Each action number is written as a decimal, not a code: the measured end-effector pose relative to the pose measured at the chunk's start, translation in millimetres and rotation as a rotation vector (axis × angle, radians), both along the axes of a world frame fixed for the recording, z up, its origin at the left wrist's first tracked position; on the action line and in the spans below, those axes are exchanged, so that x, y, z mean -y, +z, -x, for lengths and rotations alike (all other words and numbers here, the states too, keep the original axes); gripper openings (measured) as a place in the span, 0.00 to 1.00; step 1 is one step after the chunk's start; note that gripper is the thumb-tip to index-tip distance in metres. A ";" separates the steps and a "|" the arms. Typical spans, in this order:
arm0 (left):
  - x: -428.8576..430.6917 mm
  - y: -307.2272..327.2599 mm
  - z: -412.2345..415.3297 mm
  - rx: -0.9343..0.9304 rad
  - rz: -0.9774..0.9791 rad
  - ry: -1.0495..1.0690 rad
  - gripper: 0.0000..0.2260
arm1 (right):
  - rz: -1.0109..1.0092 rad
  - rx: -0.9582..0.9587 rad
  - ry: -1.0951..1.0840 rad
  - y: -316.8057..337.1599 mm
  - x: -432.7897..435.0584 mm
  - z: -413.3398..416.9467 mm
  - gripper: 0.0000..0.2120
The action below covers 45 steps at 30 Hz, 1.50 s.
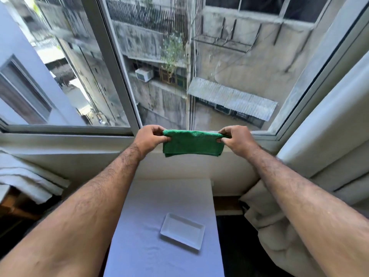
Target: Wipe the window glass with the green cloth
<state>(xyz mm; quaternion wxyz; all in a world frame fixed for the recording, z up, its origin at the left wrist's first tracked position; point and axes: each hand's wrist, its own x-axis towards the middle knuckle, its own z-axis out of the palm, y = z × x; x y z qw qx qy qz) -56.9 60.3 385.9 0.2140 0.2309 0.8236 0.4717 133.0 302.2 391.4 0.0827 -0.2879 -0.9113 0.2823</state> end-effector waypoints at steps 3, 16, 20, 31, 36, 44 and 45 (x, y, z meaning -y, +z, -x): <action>-4.8 48.3 5.8 -0.042 -0.061 -0.019 0.11 | -0.076 -0.056 0.027 43.2 -7.9 4.7 0.13; -25.3 242.4 27.2 -0.104 -0.429 -0.056 0.10 | -0.295 -0.387 0.086 239.9 -29.0 26.7 0.10; -28.2 279.7 36.6 -0.143 -0.466 -0.069 0.08 | -0.324 -0.451 0.097 283.6 -28.9 31.0 0.10; -37.7 373.4 52.9 -0.294 -0.640 -0.032 0.09 | -0.402 -0.637 0.110 367.2 -30.0 54.3 0.09; -52.3 417.4 66.3 -0.626 -0.529 0.069 0.12 | -0.305 -0.557 0.248 367.5 -38.6 63.3 0.09; -67.6 476.1 94.3 -1.172 -0.040 0.032 0.21 | -0.588 -0.858 -0.036 391.4 -102.7 53.8 0.14; -70.1 479.0 97.2 -1.226 0.005 0.035 0.21 | -0.665 -0.893 -0.103 395.1 -115.3 51.0 0.14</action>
